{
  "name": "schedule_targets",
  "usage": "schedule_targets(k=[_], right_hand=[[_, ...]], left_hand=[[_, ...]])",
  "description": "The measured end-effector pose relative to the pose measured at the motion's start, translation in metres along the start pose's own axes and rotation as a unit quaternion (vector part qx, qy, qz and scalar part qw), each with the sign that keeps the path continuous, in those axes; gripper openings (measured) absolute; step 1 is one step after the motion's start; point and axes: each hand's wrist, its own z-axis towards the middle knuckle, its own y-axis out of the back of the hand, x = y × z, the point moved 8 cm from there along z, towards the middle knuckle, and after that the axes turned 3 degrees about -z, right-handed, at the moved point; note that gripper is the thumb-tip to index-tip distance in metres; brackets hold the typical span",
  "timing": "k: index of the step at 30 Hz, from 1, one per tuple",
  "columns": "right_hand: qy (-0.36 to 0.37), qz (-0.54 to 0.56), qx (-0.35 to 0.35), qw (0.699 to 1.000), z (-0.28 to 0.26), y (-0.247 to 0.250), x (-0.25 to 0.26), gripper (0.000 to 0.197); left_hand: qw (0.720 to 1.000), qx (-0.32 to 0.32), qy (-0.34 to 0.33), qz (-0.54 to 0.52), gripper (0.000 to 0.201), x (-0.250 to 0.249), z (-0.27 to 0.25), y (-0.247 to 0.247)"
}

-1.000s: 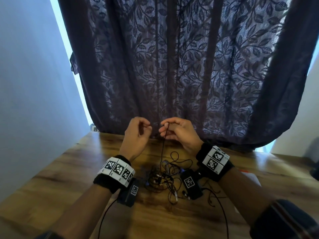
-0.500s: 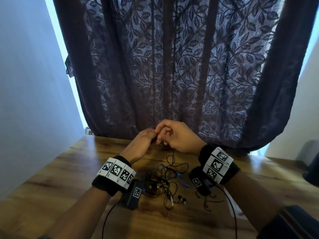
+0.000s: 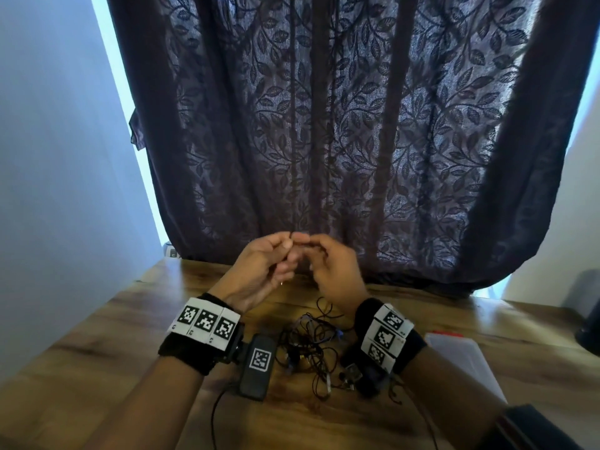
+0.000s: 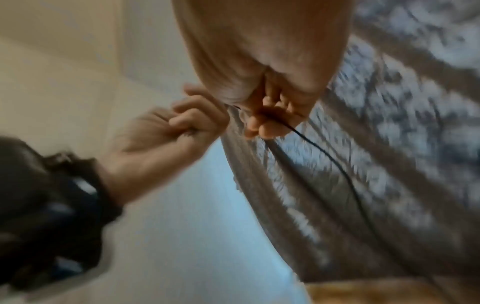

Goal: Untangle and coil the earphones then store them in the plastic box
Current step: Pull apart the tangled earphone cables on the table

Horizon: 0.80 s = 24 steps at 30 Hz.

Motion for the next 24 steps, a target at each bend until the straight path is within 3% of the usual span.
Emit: schedule_targets(k=[2,4,7,10,15,18,21,24], right_hand=[[-0.146,0.122,0.112,0.975,-0.024,-0.040,-0.016,0.020],[-0.194,0.150,0.205,0.948,-0.052,-0.066,-0.013,0.017],[-0.122,0.062,0.245,0.960,-0.063,-0.057,0.007,0.017],[-0.022,-0.028,0.185,0.982,-0.038,-0.018,0.026,0.016],[0.008,-0.073,0.085,0.994,0.010,0.025,0.031,0.015],[-0.023,-0.047,0.032,0.998,0.017,0.024,0.010,0.014],[-0.121,0.060,0.102,0.986,0.003,-0.011,-0.021,0.029],[-0.220,0.183,0.273,0.918,-0.040,-0.062,-0.020,0.029]], left_hand=[[0.998,-0.023,-0.050,-0.012,0.030,-0.005,0.004,0.007],[0.993,-0.038,-0.084,0.073,0.036,-0.005,0.007,0.016],[0.967,-0.018,-0.089,0.239,0.044,0.006,0.002,0.025],[0.941,0.002,-0.068,0.332,0.041,0.021,-0.006,0.029],[0.983,-0.015,-0.027,0.181,0.044,0.023,-0.009,0.022],[0.991,-0.009,-0.010,0.133,0.034,0.020,-0.008,0.011],[0.994,-0.008,-0.043,0.099,0.031,0.010,-0.009,0.004],[0.988,-0.051,-0.088,0.119,0.030,0.001,-0.009,0.009]])
